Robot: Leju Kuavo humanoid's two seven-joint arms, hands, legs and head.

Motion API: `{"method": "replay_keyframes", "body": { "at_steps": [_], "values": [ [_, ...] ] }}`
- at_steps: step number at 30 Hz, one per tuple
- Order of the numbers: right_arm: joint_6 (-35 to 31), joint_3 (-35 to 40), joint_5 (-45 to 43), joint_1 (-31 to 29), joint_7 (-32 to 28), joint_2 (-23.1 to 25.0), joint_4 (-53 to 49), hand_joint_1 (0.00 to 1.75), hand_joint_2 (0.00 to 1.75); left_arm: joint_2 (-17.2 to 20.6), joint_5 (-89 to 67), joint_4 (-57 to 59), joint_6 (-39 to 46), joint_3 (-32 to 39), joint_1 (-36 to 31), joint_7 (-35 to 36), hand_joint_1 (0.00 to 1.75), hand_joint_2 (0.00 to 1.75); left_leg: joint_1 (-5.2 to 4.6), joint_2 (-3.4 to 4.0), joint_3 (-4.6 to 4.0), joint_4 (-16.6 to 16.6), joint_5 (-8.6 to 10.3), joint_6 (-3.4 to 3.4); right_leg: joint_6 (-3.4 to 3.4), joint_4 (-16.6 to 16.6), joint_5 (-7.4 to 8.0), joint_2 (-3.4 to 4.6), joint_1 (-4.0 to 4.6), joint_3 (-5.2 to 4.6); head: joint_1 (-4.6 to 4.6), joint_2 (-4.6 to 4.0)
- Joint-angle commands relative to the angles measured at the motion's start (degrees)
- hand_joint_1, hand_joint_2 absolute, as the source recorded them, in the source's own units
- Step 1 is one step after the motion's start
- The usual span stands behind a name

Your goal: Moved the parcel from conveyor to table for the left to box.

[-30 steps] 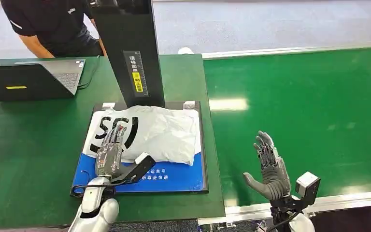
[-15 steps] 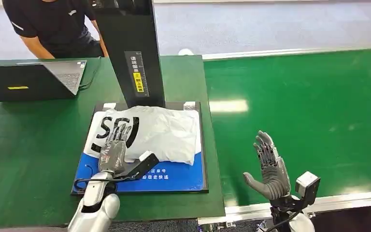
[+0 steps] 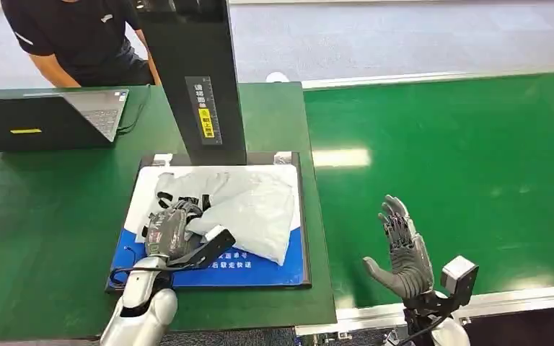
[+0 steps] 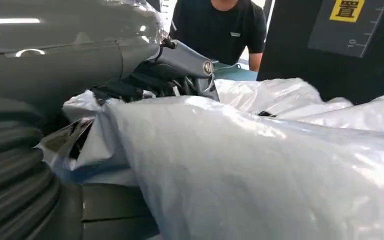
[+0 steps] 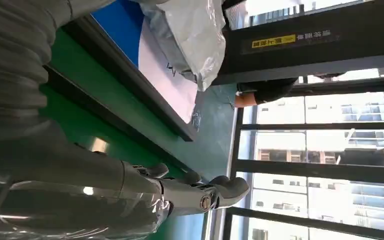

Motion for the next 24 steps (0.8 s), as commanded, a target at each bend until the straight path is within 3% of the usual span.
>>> {"method": "replay_keyframes", "body": {
  "at_steps": [1, 5, 11, 16, 24],
  "values": [
    [0.23, -1.17, 0.08, -0.18, 0.13, 1.48, 1.19, 0.0, 1.75, 0.67, 1.62, 3.34, 3.24, 2.38, 1.51, -0.18, 1.75, 1.75, -0.03, 0.07, 0.13, -0.1, -0.01, -0.03, -0.08, -0.04, 0.02, 0.06, -0.02, 0.05, 0.0, 0.0],
    [0.25, -1.37, 0.08, 0.01, 0.14, 1.46, 0.93, 0.0, 1.75, 2.55, -0.92, 0.2, 10.51, 4.61, 0.89, 0.62, 1.75, 1.75, 0.01, 0.07, 0.07, -0.06, -0.04, -0.06, -0.09, -0.03, 0.03, 0.06, 0.03, -0.01, 0.0, 0.0],
    [0.39, -1.49, 0.2, -0.8, 0.21, 1.3, 1.49, 0.0, 1.75, 6.55, -5.44, -2.56, 19.07, 13.51, -1.75, 4.65, 1.75, 1.75, 0.05, 0.1, -0.08, -0.02, -0.02, -0.09, -0.14, 0.0, 0.05, 0.09, 0.09, -0.2, 0.0, 0.0],
    [0.41, -2.03, 0.17, -1.07, 0.03, 1.16, 2.16, 0.0, 1.75, 9.23, -8.94, 0.62, 19.33, 20.46, -5.27, 4.24, 1.75, 1.75, 0.1, 0.06, -0.15, -0.07, 0.04, -0.17, -0.21, 0.01, 0.06, 0.05, 0.14, -0.28, 0.02, 0.0],
    [0.55, -2.59, 0.1, -0.41, -0.07, 1.54, 0.62, 0.0, 1.75, 15.69, -13.1, 5.91, 18.59, 25.64, -10.57, 12.63, 1.75, 1.75, 0.09, 0.0, -0.3, -0.01, 0.05, -0.13, -0.12, 0.03, 0.03, 0.0, 0.11, -0.36, 0.0, 0.0]
  ]
}}
